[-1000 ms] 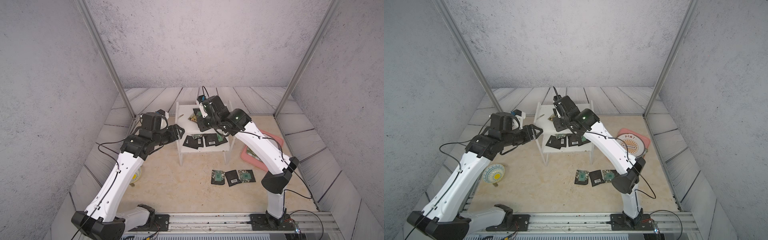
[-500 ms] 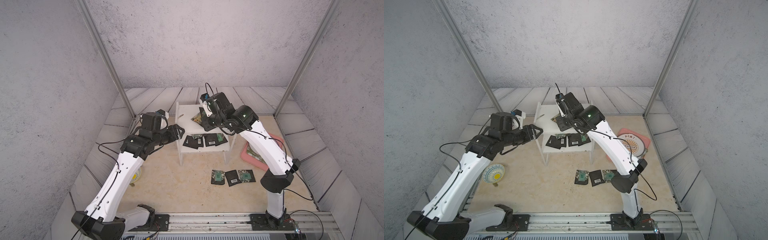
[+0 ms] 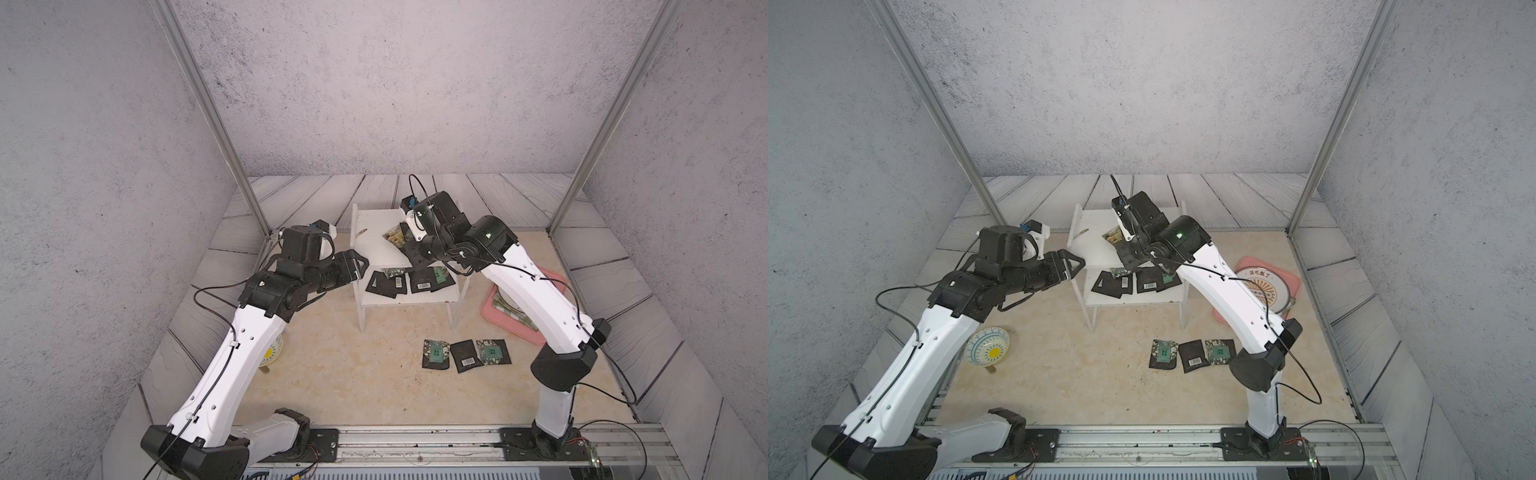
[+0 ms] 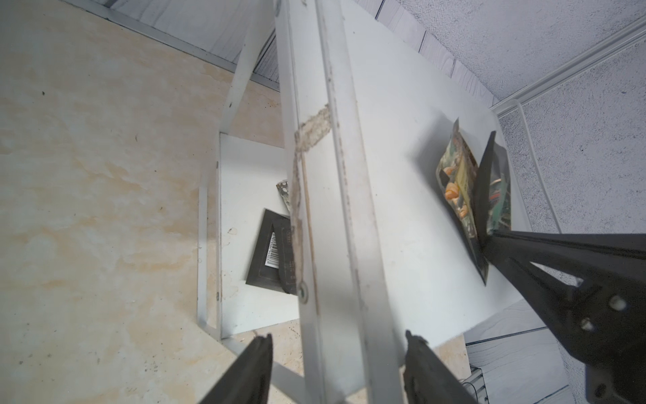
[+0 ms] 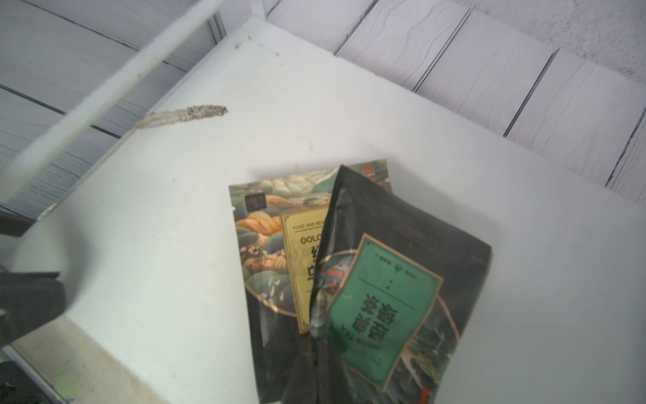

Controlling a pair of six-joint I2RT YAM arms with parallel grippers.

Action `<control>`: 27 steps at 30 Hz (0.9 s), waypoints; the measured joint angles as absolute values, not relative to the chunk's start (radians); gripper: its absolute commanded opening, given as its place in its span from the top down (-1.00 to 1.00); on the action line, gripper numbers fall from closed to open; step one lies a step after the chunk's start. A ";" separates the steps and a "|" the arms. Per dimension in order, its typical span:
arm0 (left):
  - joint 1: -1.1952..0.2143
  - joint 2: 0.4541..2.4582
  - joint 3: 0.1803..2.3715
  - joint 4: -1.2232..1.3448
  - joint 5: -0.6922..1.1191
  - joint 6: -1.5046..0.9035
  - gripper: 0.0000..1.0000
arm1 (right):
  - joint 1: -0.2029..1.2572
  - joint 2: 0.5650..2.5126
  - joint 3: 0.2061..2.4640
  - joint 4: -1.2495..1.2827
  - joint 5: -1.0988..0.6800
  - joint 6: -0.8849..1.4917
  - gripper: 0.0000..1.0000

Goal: Remove the tea bags from the shelf
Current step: Pick up the tea bag from the shelf, then place the tea bag at the center of the board.

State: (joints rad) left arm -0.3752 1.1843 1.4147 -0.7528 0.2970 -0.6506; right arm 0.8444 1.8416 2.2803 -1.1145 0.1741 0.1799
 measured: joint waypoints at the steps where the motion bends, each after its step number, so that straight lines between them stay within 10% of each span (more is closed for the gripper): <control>1: -0.375 1.178 1.415 -0.756 0.295 -0.650 -0.35 | 0.847 1.812 2.243 -1.106 0.170 0.174 0.87; 27: -0.375 0.899 1.020 -0.738 0.332 -0.643 -0.37 | 1.013 1.259 1.424 -0.855 0.076 0.104 0.85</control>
